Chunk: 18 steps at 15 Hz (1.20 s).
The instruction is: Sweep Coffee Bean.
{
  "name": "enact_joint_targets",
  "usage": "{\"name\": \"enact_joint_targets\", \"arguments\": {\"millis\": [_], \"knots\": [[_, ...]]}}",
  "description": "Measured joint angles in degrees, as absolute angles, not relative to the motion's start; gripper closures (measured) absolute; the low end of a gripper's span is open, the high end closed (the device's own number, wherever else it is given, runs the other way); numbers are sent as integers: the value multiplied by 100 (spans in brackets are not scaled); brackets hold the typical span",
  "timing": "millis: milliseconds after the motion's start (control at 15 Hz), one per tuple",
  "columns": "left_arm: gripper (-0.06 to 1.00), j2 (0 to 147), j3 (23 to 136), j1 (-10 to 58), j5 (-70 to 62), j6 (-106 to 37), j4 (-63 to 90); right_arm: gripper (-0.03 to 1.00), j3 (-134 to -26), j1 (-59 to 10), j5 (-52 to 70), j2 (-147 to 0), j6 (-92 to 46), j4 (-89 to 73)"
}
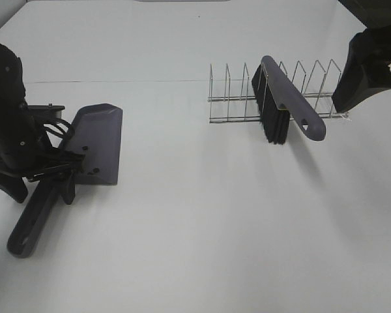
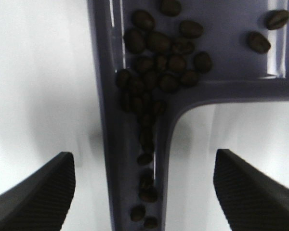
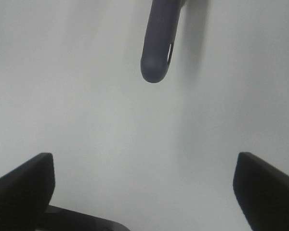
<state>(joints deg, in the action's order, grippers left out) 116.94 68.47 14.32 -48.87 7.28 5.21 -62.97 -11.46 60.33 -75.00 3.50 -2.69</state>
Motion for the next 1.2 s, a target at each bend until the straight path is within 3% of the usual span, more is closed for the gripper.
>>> {"name": "enact_joint_targets", "arguments": {"millis": [600,1000,1200], "knots": [[22,9545,6853,1432,-5644,722,453,4,-6297,-1146,6417,-7426,218,-258],[22,8182,6824,1432,-6119,722,332,4,-6274,-1146,6429,-6222,34,-252],[22,7156,5804,1432,-5947,722,332,4,-5558,-1146,6331,-5598,-430,-252]]}}
